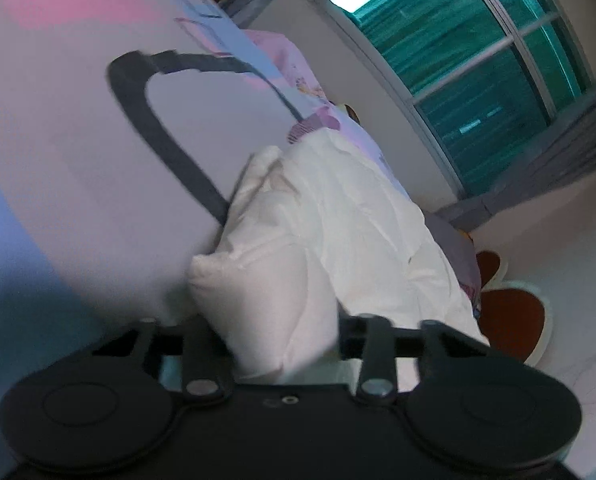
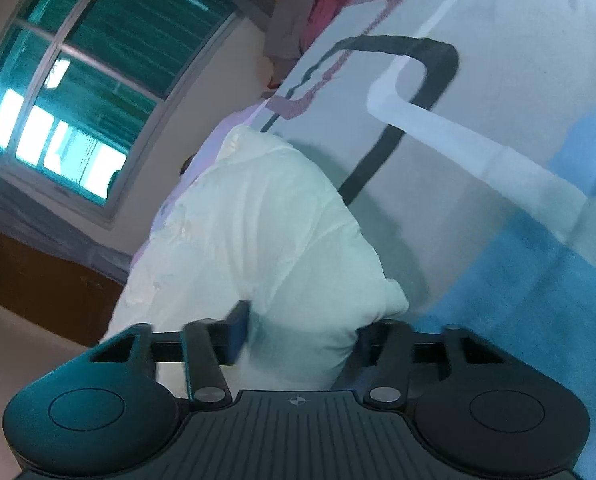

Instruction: Fold large clothes

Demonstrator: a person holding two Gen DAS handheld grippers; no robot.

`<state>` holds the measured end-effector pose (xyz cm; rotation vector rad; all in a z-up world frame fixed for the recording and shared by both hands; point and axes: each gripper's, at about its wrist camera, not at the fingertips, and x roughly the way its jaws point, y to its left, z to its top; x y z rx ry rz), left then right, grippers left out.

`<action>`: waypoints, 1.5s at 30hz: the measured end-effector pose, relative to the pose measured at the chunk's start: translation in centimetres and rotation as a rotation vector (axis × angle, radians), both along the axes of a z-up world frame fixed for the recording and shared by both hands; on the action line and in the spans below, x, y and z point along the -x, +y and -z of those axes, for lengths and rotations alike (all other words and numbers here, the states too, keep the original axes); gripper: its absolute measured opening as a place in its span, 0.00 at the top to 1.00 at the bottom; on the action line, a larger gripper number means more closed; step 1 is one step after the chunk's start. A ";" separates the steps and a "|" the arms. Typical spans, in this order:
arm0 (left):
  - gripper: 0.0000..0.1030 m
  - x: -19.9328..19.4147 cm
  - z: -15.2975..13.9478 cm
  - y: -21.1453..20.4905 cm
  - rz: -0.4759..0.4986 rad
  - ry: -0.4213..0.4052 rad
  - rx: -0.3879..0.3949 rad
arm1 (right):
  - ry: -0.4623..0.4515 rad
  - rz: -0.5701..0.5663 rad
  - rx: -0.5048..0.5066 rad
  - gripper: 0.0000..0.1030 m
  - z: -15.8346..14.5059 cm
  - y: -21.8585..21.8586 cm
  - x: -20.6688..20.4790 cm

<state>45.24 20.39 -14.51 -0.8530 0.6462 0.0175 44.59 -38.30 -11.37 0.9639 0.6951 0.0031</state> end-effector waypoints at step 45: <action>0.81 24.4 -3.4 -3.2 -0.012 0.018 -0.062 | -0.027 -0.139 0.084 0.80 -4.1 -3.6 25.1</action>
